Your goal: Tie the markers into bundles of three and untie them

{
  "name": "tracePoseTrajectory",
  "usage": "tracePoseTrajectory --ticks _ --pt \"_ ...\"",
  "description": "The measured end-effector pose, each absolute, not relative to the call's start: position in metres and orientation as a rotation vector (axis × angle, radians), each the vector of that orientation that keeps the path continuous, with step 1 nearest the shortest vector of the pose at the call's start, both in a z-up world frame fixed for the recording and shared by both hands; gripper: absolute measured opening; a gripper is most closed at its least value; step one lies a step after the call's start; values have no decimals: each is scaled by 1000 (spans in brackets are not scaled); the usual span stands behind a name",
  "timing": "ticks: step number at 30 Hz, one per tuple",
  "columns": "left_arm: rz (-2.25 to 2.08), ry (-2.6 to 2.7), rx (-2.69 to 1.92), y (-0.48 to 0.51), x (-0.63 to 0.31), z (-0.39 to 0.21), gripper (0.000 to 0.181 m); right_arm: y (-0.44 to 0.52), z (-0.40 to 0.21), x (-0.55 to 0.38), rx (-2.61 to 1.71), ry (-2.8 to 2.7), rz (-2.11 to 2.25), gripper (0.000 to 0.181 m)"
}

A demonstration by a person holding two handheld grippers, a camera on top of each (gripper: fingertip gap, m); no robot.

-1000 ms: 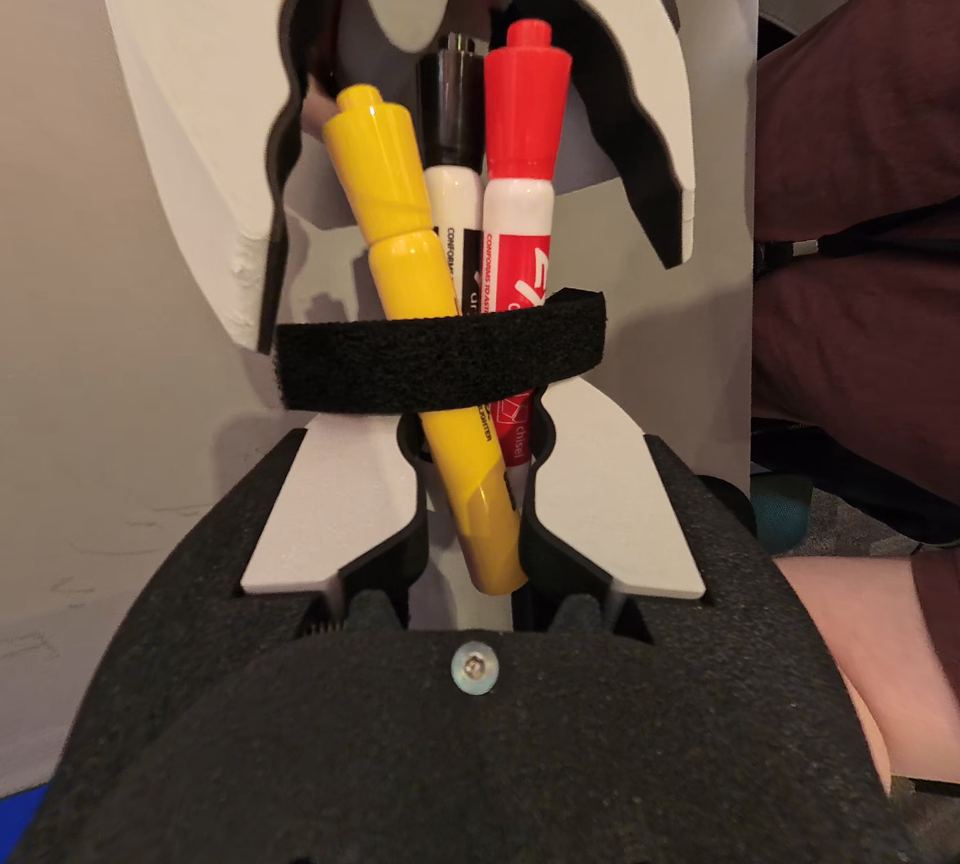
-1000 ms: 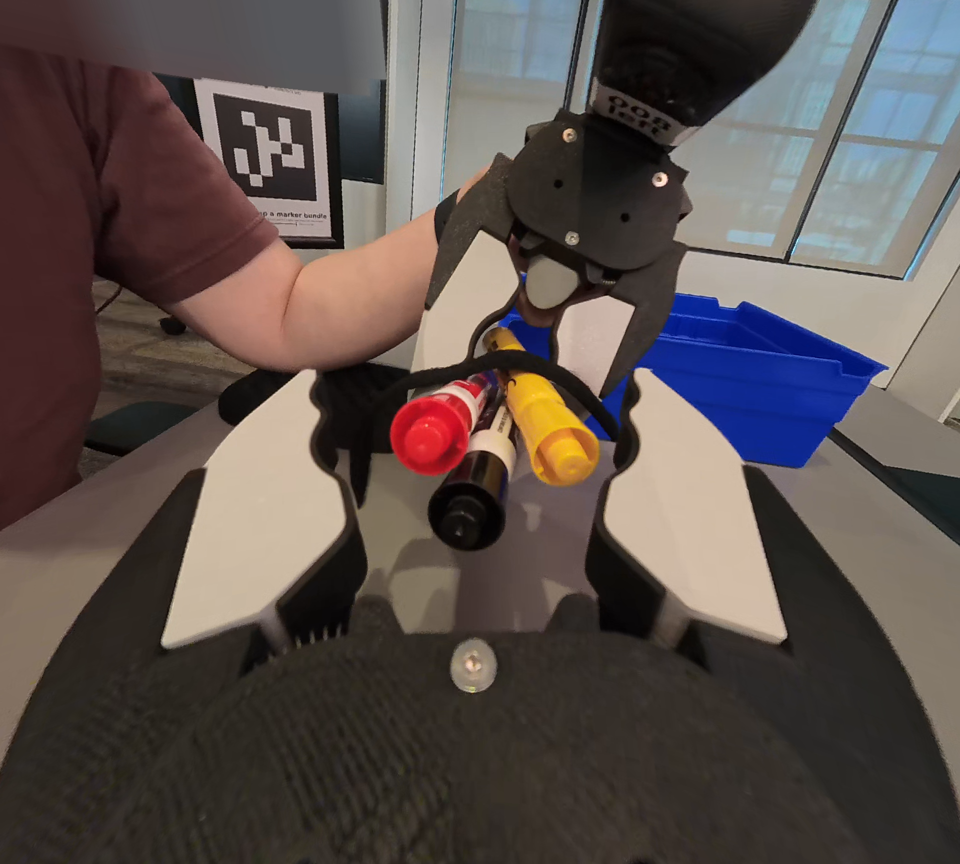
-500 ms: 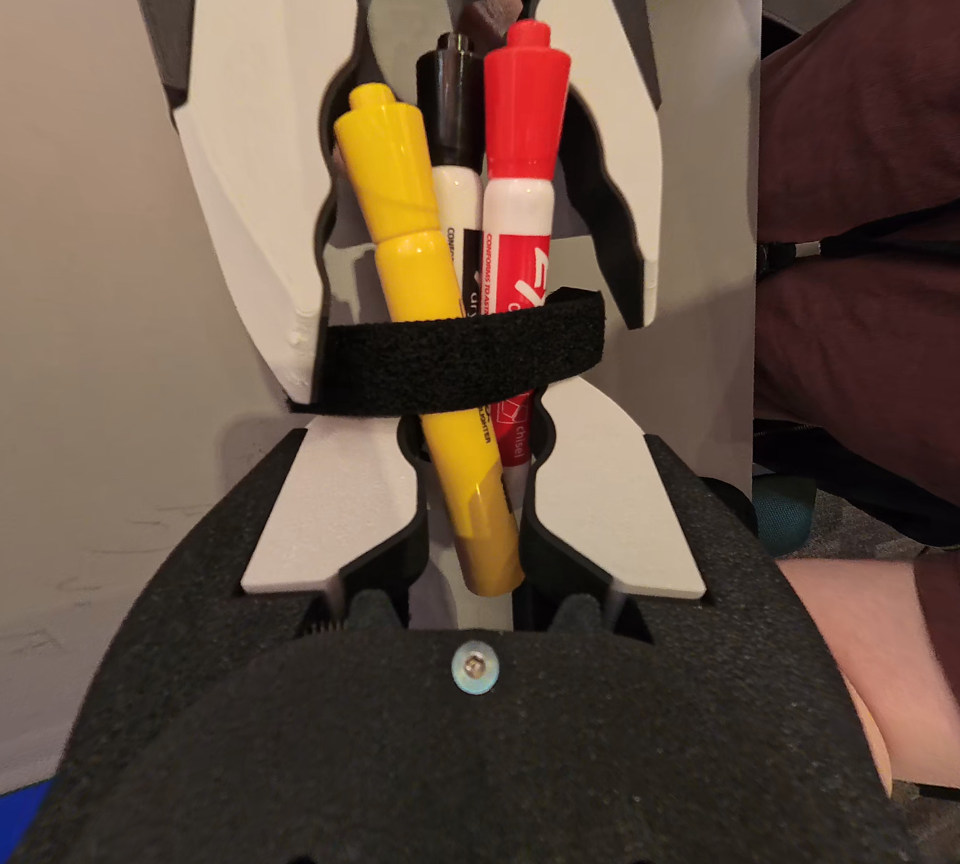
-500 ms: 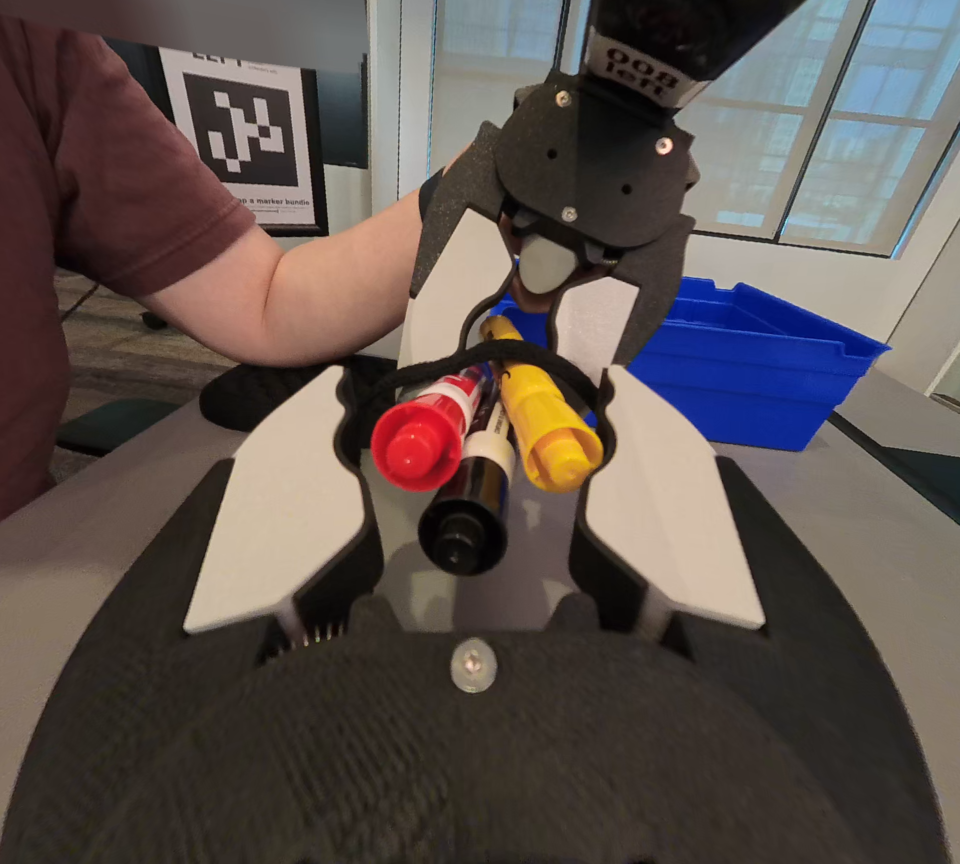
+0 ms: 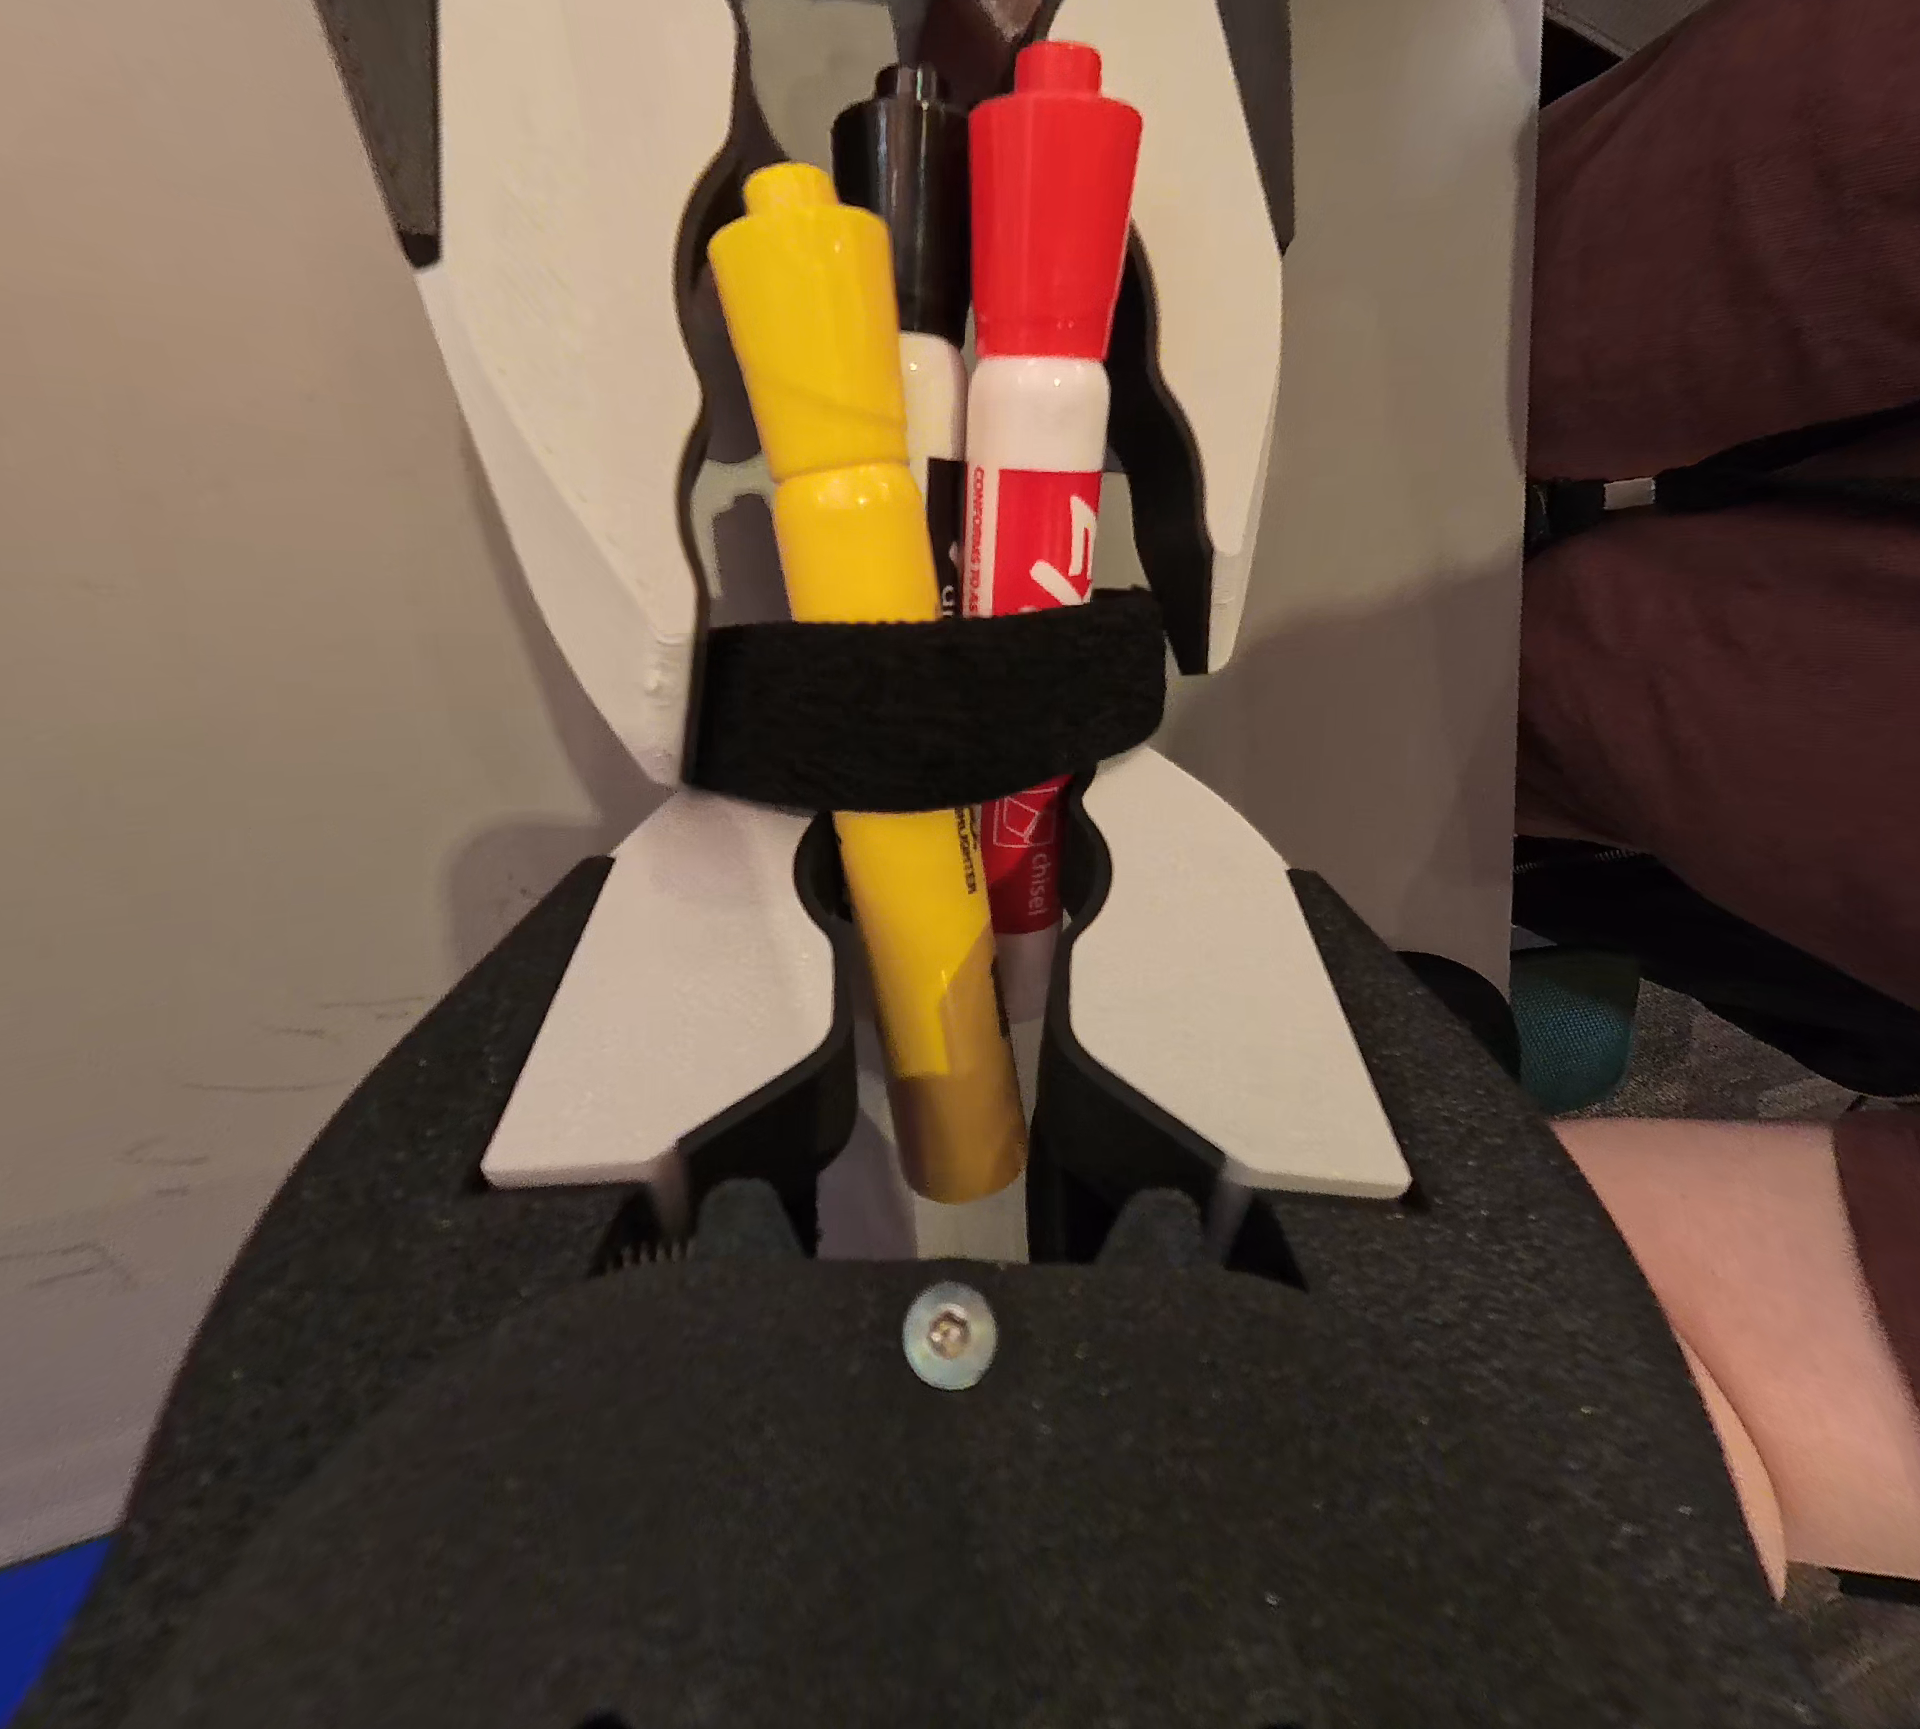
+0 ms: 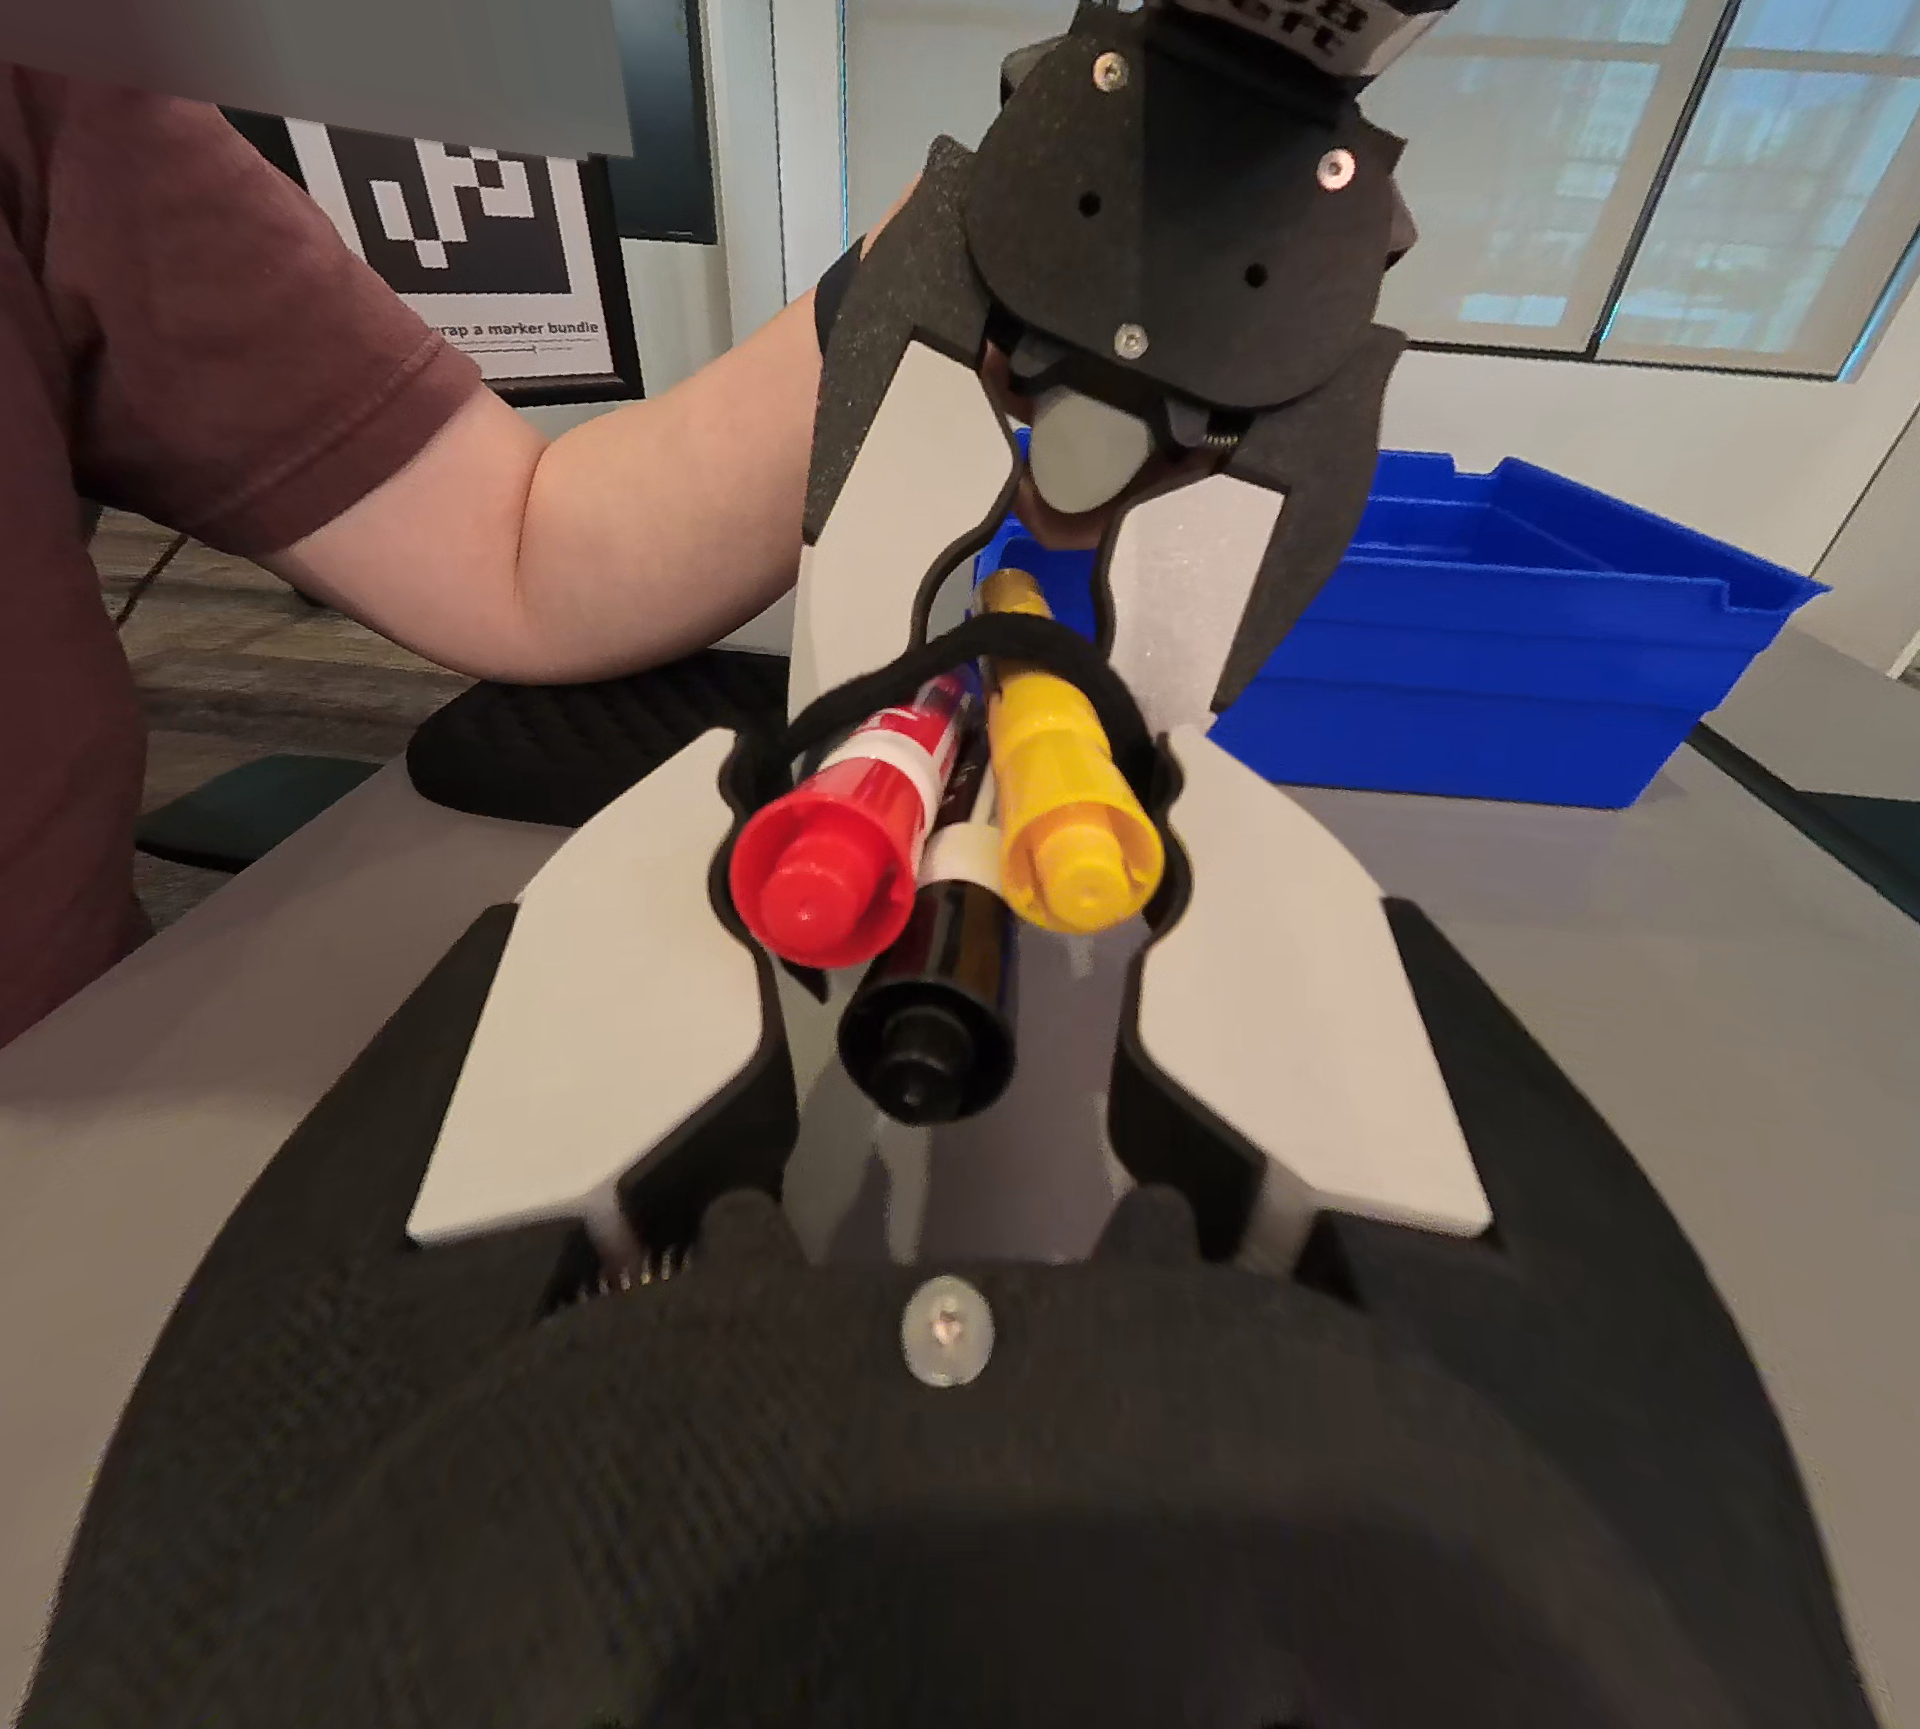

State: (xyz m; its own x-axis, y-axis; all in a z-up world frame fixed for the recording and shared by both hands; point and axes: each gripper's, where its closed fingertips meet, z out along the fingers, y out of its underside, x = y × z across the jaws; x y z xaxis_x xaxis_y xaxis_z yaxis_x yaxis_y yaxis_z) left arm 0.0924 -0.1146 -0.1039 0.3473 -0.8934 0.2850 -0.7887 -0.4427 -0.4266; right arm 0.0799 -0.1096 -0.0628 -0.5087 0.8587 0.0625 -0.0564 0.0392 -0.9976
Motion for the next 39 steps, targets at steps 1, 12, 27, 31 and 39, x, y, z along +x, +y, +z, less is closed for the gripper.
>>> tracePoseTrajectory --ticks 1,12,27,31,39 --pt "-718 1522 -2396 -115 92 -104 38 -110 -63 80 -841 -1582 1573 72" --pt "-712 1509 -2392 -113 91 -103 38 -110 -68 82 -847 -1610 1565 67" --pt "-721 1493 -2387 -112 91 -101 38 -109 -70 80 -828 -1633 1485 61" --pt "-717 1491 -2387 -112 90 -101 38 -109 -71 80 -831 -1637 1471 58" --pt "-707 1491 -2398 -112 89 -102 38 -108 -74 80 -859 -1656 1471 53"
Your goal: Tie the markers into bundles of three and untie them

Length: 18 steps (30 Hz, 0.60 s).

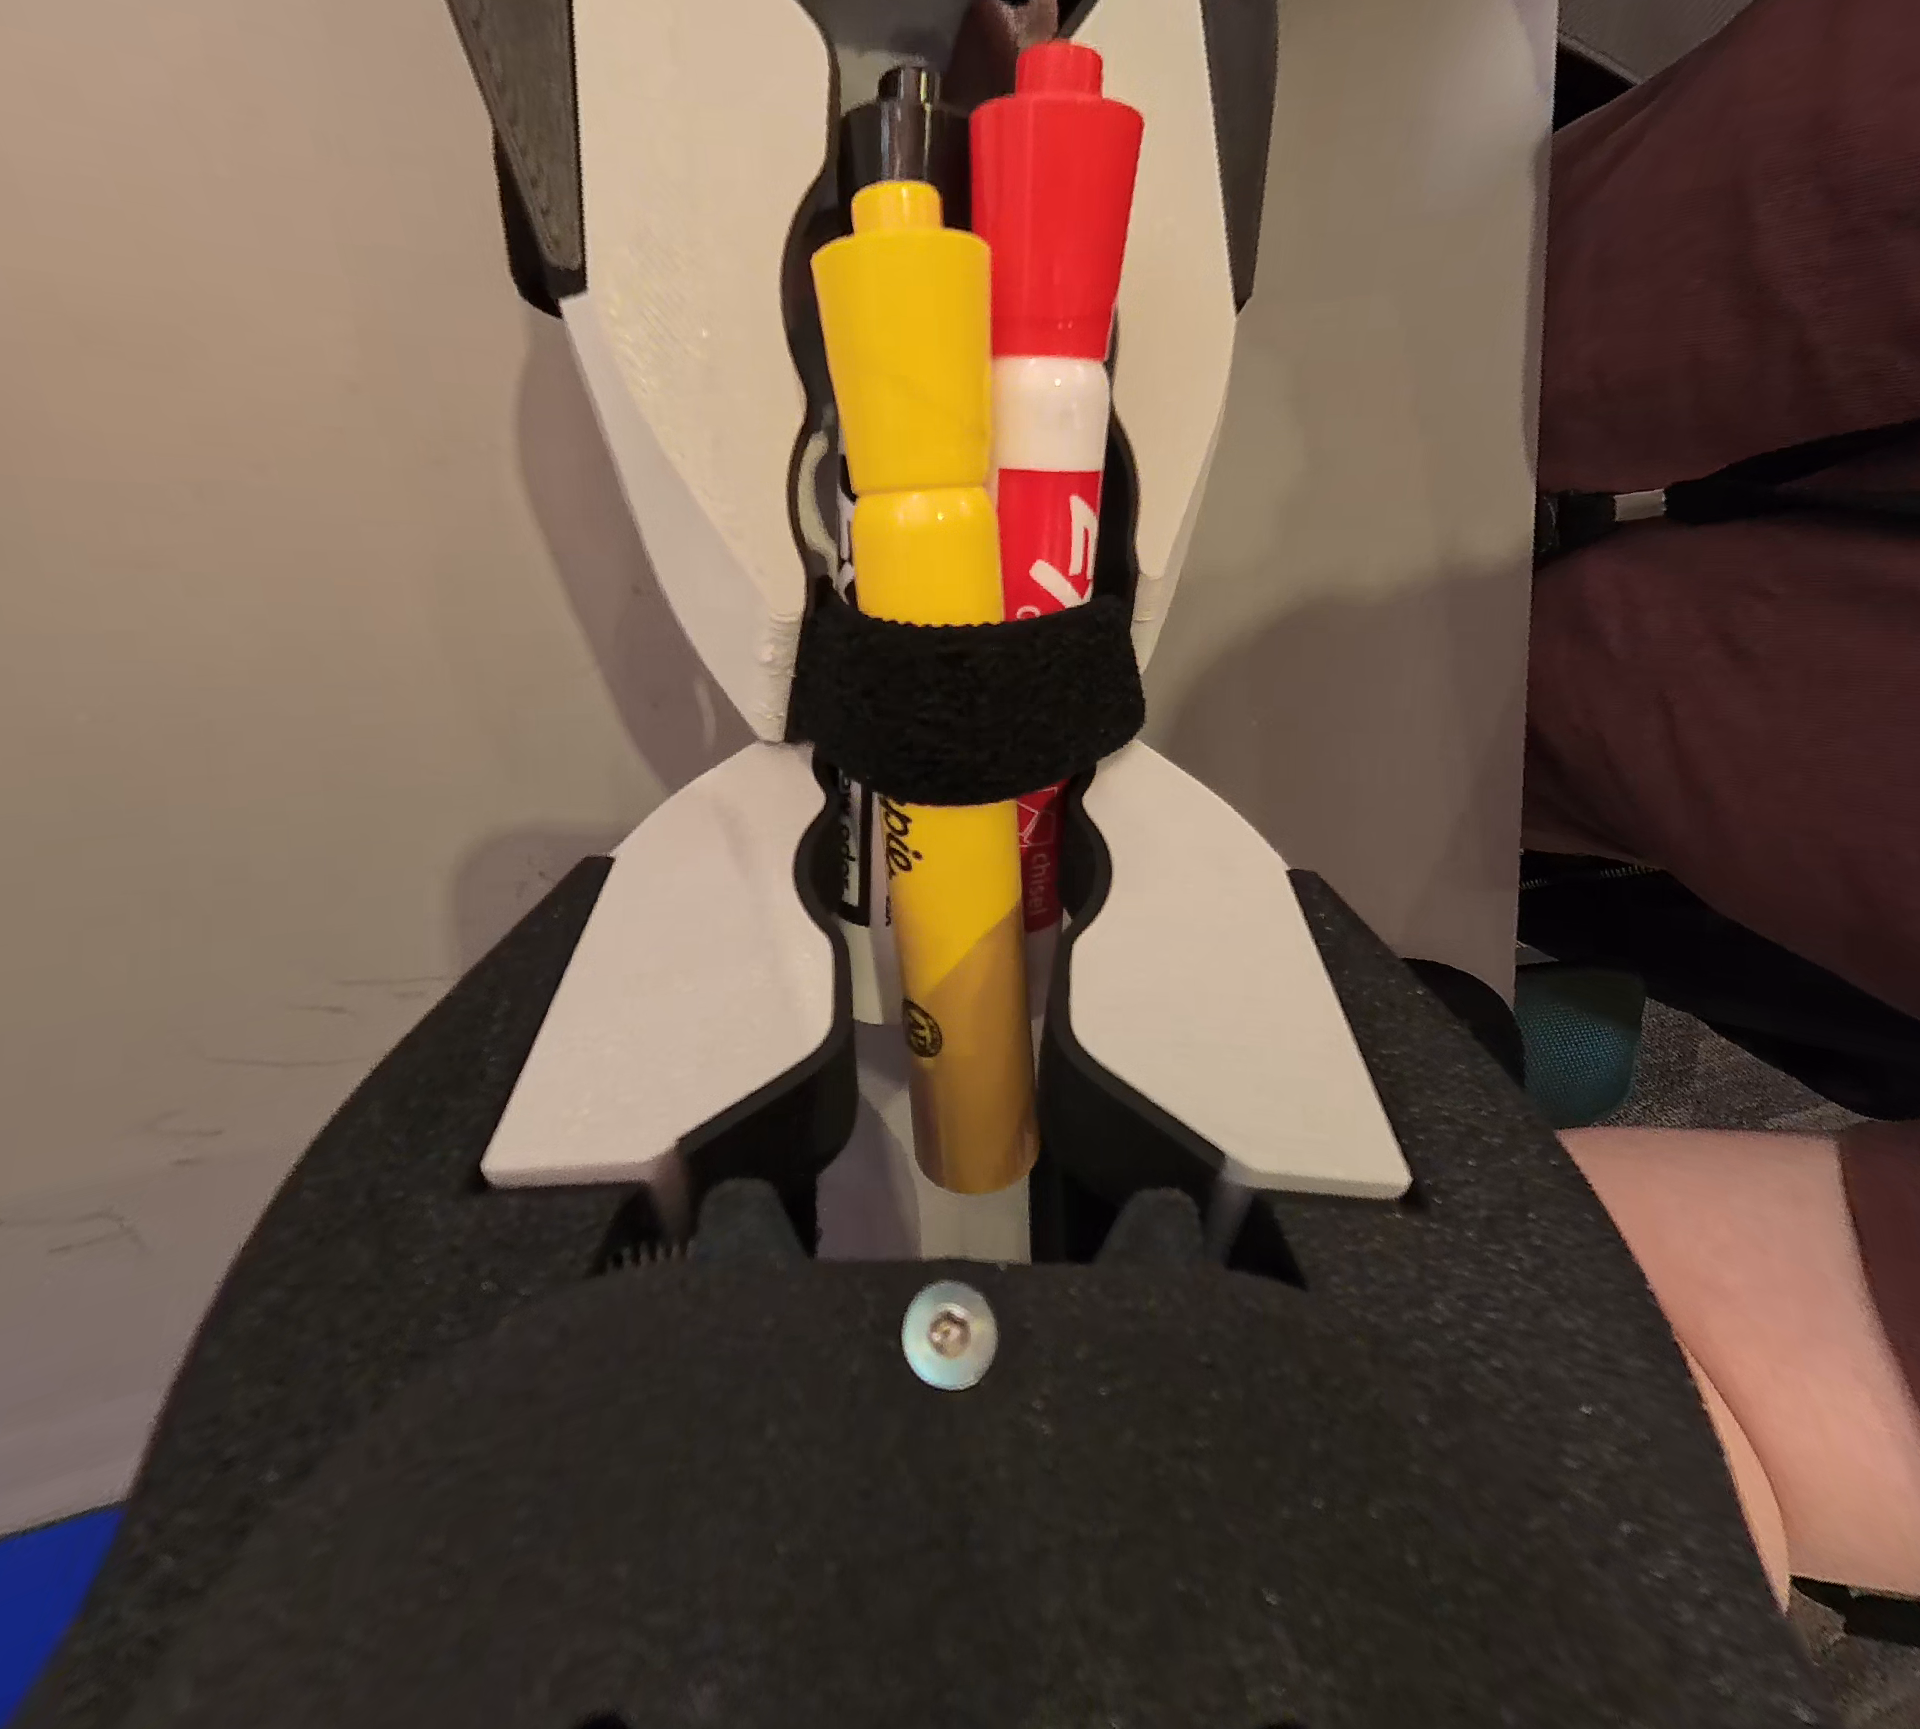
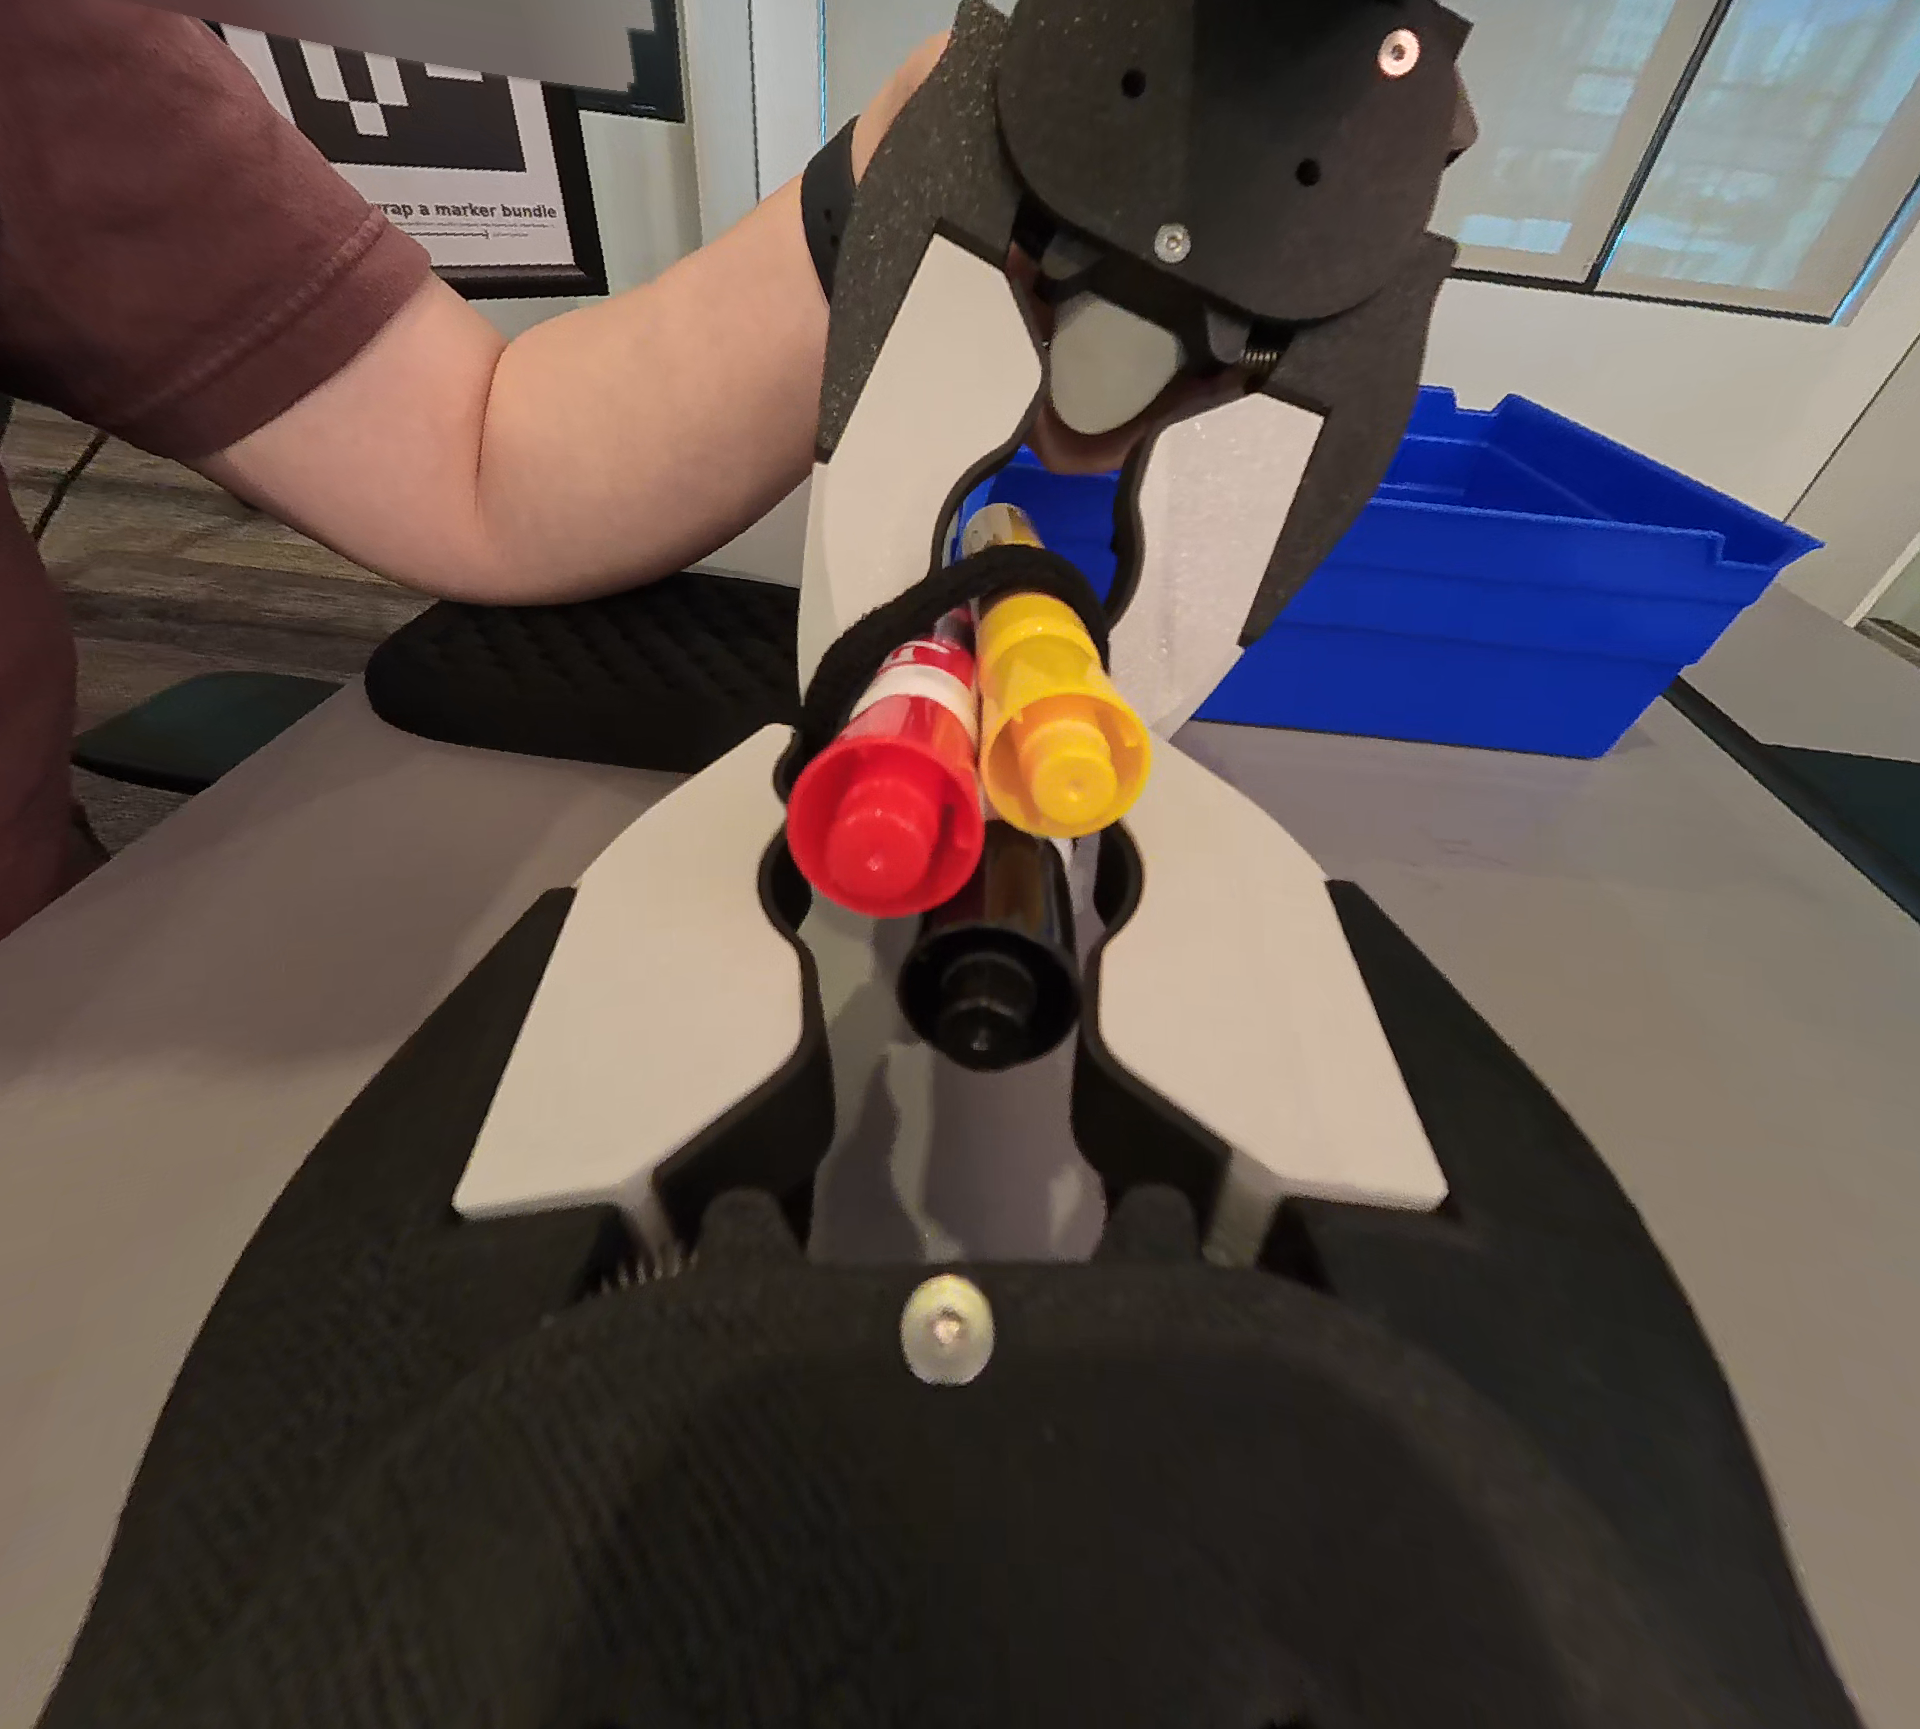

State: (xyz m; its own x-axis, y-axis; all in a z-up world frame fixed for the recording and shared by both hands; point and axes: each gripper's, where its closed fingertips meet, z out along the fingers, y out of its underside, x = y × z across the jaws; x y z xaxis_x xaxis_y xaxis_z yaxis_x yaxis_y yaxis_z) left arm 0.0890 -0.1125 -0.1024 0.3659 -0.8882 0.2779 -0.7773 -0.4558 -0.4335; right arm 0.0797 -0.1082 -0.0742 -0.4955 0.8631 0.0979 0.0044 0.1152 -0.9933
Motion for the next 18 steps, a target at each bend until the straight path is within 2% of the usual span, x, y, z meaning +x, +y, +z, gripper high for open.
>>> tracePoseTrajectory --ticks 7,18 --pt "-711 1502 -2417 -115 89 -105 38 -107 -78 81 -890 -1700 1525 45" --pt "-774 1508 -2428 -119 93 -106 38 -109 -83 84 -808 -1801 1389 43"
